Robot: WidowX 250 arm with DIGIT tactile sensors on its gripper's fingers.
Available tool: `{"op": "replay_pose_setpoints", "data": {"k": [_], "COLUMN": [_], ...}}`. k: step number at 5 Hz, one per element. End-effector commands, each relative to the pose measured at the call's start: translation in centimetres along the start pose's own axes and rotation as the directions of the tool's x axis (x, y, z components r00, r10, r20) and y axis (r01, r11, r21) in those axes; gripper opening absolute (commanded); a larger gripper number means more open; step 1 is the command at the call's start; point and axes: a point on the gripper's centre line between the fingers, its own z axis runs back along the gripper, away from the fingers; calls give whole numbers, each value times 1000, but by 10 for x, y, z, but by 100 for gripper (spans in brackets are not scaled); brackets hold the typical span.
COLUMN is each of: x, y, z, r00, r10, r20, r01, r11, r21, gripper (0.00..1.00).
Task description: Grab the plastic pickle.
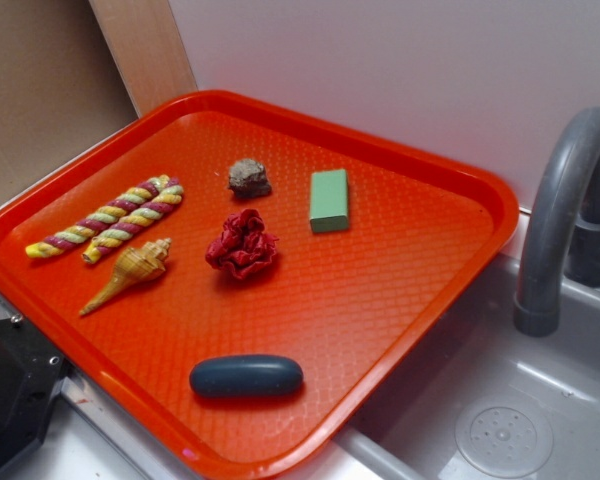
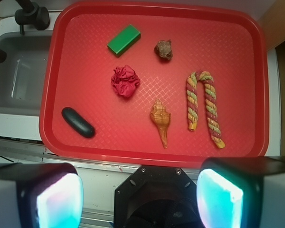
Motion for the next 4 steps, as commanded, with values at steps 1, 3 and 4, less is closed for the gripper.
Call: {"op": "replay_pose_setpoints", "data": {"k": [1,3,4], "x": [0,29,32], "y": [0,-61,-83], "z": [0,-17,-38], "r00": [1000,955,895], "r10": [0,-288,-440], "r20": [0,72,71], "r01": [0,287,440], "r11": [1000,958,898], "r21": [0,21,17], "gripper": [100,100,100]}}
